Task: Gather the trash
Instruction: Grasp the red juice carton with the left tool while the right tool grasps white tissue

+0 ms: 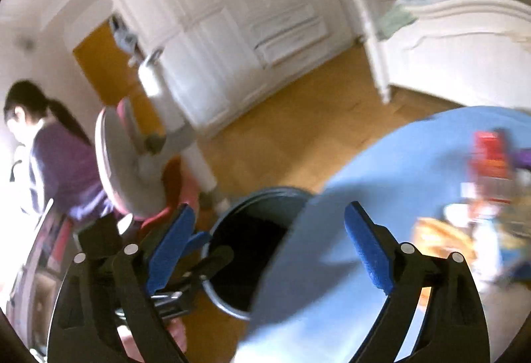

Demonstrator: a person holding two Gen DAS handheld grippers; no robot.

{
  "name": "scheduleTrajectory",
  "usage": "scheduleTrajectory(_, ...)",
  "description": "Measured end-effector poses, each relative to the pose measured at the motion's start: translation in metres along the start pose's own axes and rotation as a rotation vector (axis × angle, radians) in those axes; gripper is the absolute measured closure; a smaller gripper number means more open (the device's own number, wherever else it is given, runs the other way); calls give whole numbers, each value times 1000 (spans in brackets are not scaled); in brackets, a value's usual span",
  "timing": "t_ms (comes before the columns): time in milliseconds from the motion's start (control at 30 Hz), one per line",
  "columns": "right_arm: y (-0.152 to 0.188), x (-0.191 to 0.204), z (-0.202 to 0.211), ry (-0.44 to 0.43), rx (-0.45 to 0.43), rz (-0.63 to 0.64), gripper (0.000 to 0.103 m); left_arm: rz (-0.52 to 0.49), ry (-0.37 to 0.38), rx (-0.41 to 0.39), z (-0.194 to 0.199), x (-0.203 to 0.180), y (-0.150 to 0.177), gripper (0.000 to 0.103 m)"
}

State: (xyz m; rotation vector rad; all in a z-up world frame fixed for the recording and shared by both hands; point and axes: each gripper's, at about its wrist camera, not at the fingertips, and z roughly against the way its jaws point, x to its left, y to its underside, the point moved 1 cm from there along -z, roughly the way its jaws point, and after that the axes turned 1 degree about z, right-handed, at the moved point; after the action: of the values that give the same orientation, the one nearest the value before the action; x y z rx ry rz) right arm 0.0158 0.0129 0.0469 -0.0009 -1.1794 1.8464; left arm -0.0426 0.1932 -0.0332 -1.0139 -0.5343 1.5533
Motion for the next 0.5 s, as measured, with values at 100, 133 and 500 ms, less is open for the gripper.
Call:
scheduleTrajectory(100,7,-42,46,72,-54,-27,13,-124,80,18,-13,-55,-12,17)
scheduleTrajectory(133,11,-55,58,94,-65,-38,13,-150,103,25,-17,-68,-15,17)
scheduleTrajectory(500,50,-196,160,244,-151,-253,13,-193,186,245,-137,-174,-70,17)
